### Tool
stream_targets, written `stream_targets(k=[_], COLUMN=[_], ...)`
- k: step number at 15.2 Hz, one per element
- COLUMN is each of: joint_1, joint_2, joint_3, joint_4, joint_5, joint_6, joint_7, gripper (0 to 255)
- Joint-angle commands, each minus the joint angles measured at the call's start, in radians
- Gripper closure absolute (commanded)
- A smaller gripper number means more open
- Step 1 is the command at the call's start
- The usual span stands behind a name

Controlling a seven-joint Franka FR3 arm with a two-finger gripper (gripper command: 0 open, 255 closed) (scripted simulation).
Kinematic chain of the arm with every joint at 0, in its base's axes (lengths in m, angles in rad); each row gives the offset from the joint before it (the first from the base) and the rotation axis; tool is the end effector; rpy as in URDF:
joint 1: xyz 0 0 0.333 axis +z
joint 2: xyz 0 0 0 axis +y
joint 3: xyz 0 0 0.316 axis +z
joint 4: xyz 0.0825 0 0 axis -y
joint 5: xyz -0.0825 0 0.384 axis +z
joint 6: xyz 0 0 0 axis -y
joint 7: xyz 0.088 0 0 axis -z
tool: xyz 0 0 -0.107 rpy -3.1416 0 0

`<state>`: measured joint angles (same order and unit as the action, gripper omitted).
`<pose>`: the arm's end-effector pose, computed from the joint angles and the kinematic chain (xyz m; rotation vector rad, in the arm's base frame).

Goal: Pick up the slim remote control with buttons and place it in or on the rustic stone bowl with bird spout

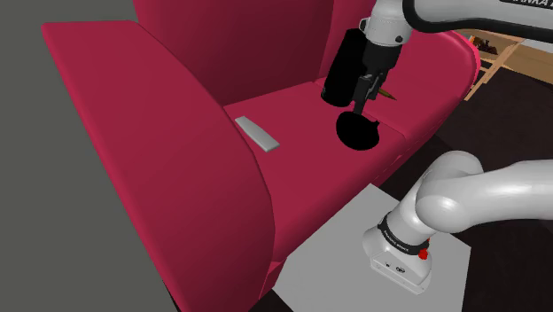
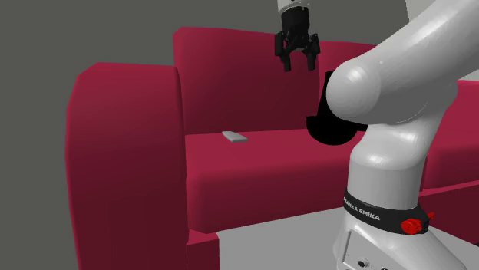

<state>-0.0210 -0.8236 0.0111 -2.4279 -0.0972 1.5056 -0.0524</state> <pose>0.2877 -0.0129 0.5633 3.0351 0.0562 -0.1552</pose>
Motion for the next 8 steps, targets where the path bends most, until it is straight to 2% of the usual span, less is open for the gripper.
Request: stream_targets(k=[1,8], joint_1=[0.000,0.006], joint_2=[0.000,0.206], joint_3=[0.000,0.034], joint_4=[0.000,-0.006], joint_5=[0.000,0.045], joint_6=[0.000,0.232], joint_7=[0.000,0.088], gripper=[0,0])
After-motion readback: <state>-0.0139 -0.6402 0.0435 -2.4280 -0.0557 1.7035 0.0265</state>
